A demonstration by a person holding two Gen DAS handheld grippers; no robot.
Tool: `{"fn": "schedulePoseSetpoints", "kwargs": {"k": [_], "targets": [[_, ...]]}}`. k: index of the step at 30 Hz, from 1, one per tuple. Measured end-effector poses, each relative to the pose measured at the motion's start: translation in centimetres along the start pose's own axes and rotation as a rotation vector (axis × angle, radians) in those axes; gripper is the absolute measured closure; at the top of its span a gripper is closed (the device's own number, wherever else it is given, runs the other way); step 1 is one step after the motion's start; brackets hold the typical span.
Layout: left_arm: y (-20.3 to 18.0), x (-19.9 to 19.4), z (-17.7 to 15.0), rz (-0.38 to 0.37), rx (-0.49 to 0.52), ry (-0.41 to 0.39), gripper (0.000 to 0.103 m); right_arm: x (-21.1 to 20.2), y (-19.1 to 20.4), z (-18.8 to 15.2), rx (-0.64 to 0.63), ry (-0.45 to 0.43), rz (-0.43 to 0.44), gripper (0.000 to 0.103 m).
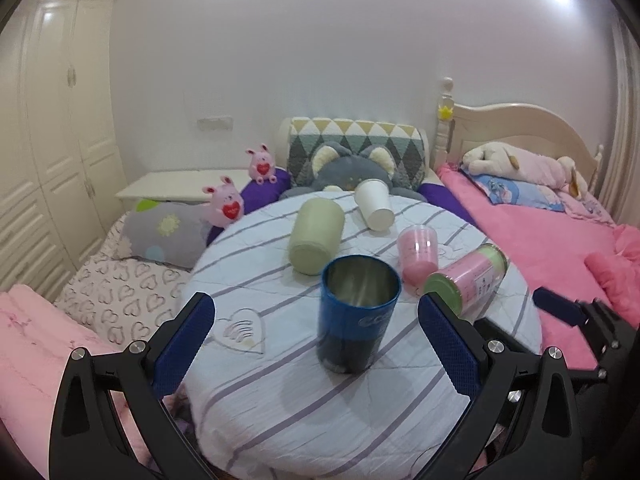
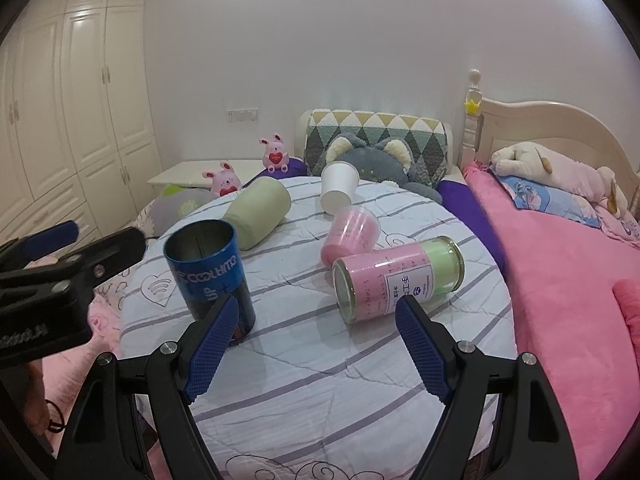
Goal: Flip cup upright
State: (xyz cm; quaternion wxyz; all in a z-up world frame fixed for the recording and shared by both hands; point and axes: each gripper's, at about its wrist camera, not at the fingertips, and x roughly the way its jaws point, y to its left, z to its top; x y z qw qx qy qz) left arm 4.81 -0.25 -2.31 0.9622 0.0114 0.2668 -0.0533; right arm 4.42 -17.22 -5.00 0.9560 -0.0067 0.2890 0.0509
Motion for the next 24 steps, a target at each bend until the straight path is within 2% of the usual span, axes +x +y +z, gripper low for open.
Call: {"fn": "schedulePoseSetpoints", "kwargs": {"k": [4,13,24], "targets": [[0.3,-1.3,-0.6,0.029,0.012,-0.009,0.000,-0.9,0.6,0.1,-0.006,-0.021,-0.006,0.021],[0.7,-3.9,-1.4,0.035,0.000,-0.035,0.000,-3.1,1.6,-0.1,-0.025,-0.052,-0.029,0.021],[0.5,-6.1,-1.7,0.042,-0.001,-0.070,0.000,-6.3,0.1,0.2,0.018,-0.128,-0.087,0.021]]}}
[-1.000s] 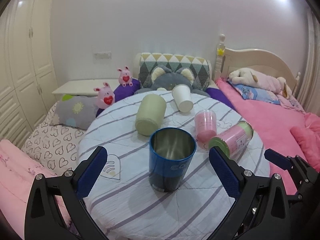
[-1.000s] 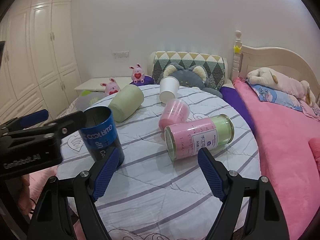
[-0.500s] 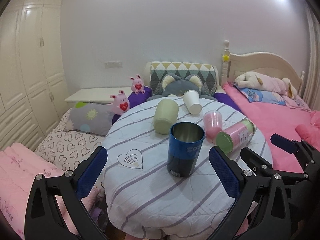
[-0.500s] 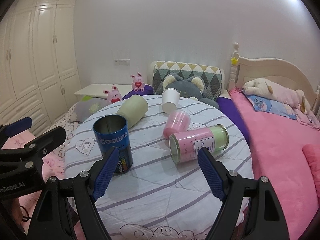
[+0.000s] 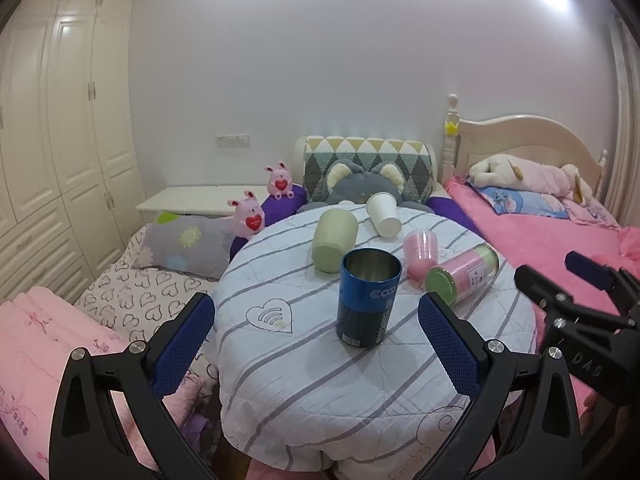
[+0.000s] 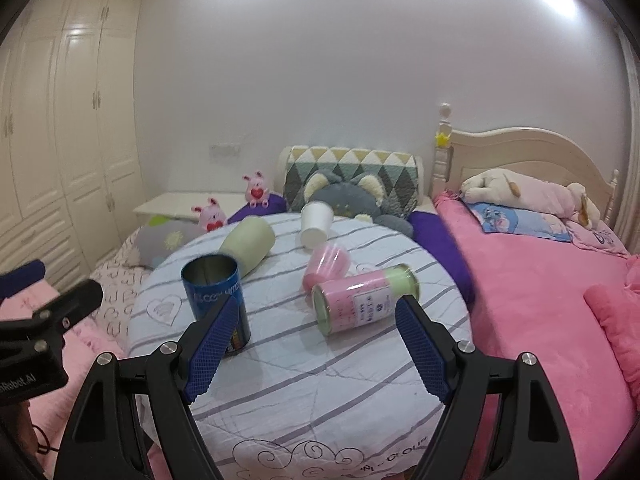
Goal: Flip cup upright
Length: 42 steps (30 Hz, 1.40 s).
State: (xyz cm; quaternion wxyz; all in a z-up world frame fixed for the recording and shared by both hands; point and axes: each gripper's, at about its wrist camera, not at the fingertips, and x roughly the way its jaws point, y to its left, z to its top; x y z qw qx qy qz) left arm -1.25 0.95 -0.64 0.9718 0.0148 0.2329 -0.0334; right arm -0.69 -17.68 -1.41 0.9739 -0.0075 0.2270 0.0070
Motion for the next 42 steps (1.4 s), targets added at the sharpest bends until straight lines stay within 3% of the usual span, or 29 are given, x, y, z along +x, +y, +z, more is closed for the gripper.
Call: {"fn": "schedulePoseSetpoints", "kwargs": {"k": [12,42], "targets": [[-1.5,-1.5,0.4,-0.007,0.024,-0.039,0.000,-1.5,-1.2,0.2,0.042,-0.050,0.020,0.021],[-3.4,-0.2,0.5,-0.004,0.050,-0.004,0.000,-1.1,-2.9,-0.2,0.072,-0.041,0.016,0.021]]}}
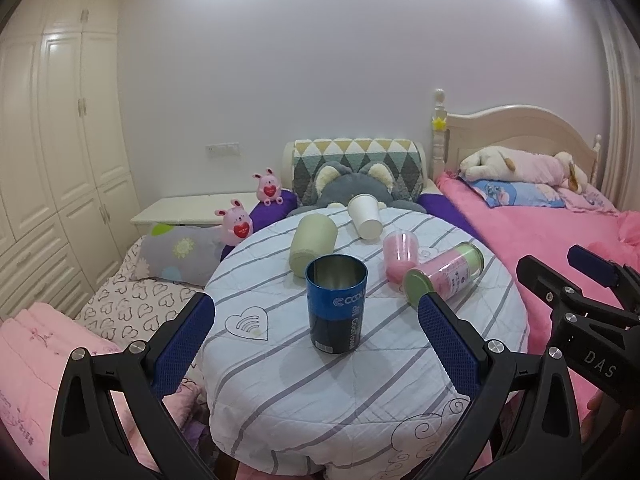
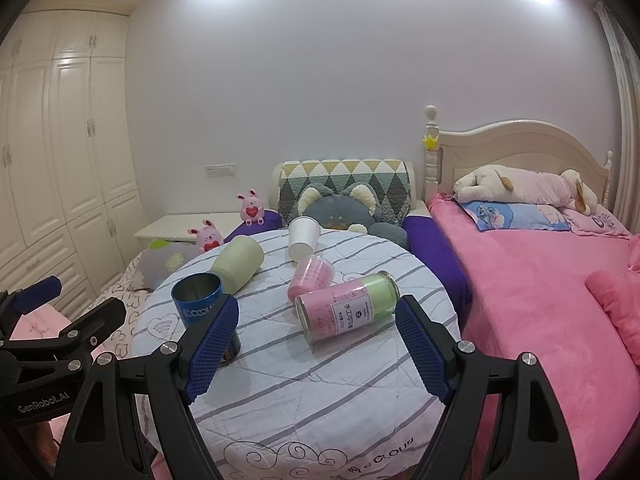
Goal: Flip cup upright
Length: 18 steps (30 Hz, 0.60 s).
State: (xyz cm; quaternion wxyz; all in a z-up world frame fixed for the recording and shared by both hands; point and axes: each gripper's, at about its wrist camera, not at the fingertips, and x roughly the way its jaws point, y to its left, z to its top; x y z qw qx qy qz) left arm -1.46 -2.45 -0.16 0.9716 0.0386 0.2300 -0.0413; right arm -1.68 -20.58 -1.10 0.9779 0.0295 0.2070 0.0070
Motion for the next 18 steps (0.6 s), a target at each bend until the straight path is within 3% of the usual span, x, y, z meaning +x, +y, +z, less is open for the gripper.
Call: {"fn": "schedulePoseSetpoints", "kwargs": {"k": [18], "targets": [[-0.21,0.44,0.00,0.007,0.003,0.003,0.000,0.29,0.00,-0.31,0.000,0.016,0.001,0.021]]}}
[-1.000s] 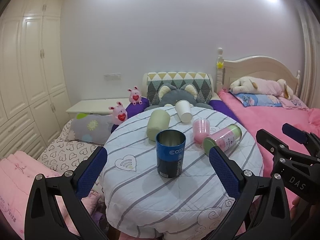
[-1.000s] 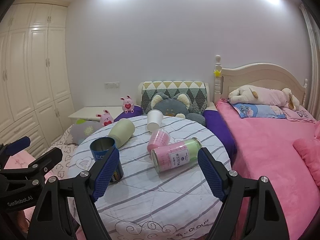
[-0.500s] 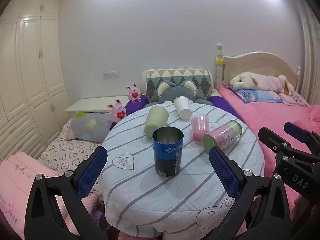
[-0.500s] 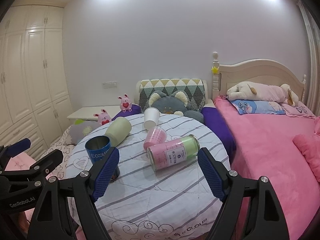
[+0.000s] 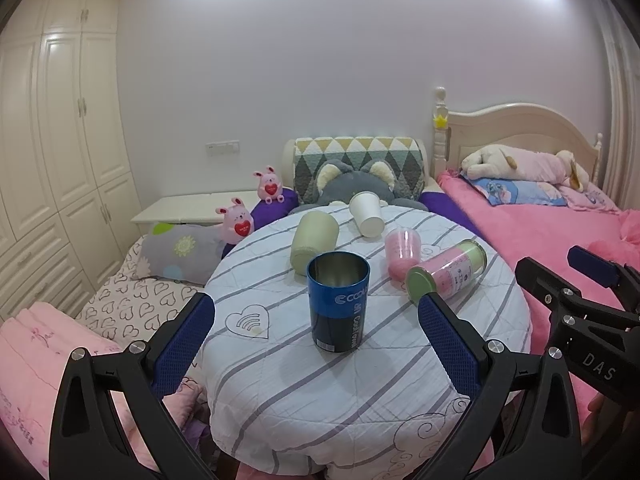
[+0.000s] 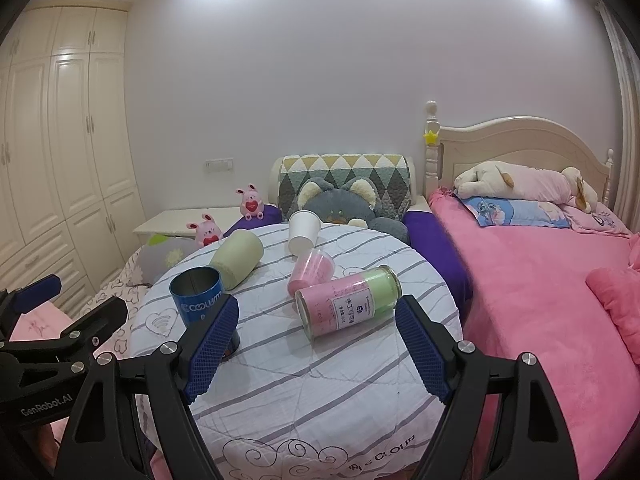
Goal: Flip cup upright
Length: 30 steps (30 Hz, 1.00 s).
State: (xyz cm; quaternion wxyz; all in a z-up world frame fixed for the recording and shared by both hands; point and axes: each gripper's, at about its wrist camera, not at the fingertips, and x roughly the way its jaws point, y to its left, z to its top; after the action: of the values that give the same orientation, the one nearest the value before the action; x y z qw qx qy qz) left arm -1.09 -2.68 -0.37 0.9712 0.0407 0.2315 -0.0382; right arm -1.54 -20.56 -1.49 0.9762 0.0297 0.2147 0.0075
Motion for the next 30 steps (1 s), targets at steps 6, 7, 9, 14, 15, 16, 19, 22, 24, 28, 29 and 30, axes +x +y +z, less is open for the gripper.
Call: {"fn": "schedulePoseSetpoints", "kwargs": {"k": [6,7,9,14,15,16,19,22,24,28,29,30], "targets": [[0.3,0.5,-0.2,0.002,-0.009,0.003,0.000,0.2,0.2,-0.1,-0.007,0.011,0.003,0.021],[0.4,0.6,-0.3,0.003,-0.010,0.004,0.000,0.2,0.3,-0.1,-0.008,0.012,0.003,0.021],[0.5,0.6,-0.3,0.006,-0.015,0.003,0.000,0.3,0.3,-0.1,-0.010,0.014,0.002,0.021],[0.5,0.7,-0.4,0.019,-0.010,-0.006,0.000,0.5,0.4,-0.2,-0.008,0.018,0.003,0.021],[0.5,0.8,-0.5,0.018,-0.010,-0.004,0.000,0.6,0.3,-0.2,-0.008,0.020,0.004,0.021],[0.4,0.7,-0.5,0.019,-0.012,-0.005,0.000,0.6,0.4,-0.2,-0.009,0.022,0.004,0.021],[0.5,0.9,-0.6,0.018,-0.016,0.000,0.000,0.8,0.5,-0.2,-0.014,0.027,0.004,0.021],[0.6,1.0,-0.7,0.018,-0.015,0.004,0.000,1.0,0.6,-0.2,-0.017,0.031,0.005,0.021],[0.7,1.1,-0.7,0.018,-0.020,0.006,0.000,1.1,0.7,-0.2,-0.020,0.035,0.005,0.021],[0.8,1.5,-0.7,0.018,-0.022,0.012,0.000,1.4,0.8,-0.2,-0.022,0.043,0.004,0.021],[0.8,1.5,-0.7,0.016,-0.023,0.013,0.000,1.5,0.8,-0.2,-0.023,0.044,0.004,0.021],[0.9,1.6,-0.7,0.015,-0.024,0.015,0.000,1.5,0.8,-0.2,-0.024,0.045,0.004,0.021]]}}
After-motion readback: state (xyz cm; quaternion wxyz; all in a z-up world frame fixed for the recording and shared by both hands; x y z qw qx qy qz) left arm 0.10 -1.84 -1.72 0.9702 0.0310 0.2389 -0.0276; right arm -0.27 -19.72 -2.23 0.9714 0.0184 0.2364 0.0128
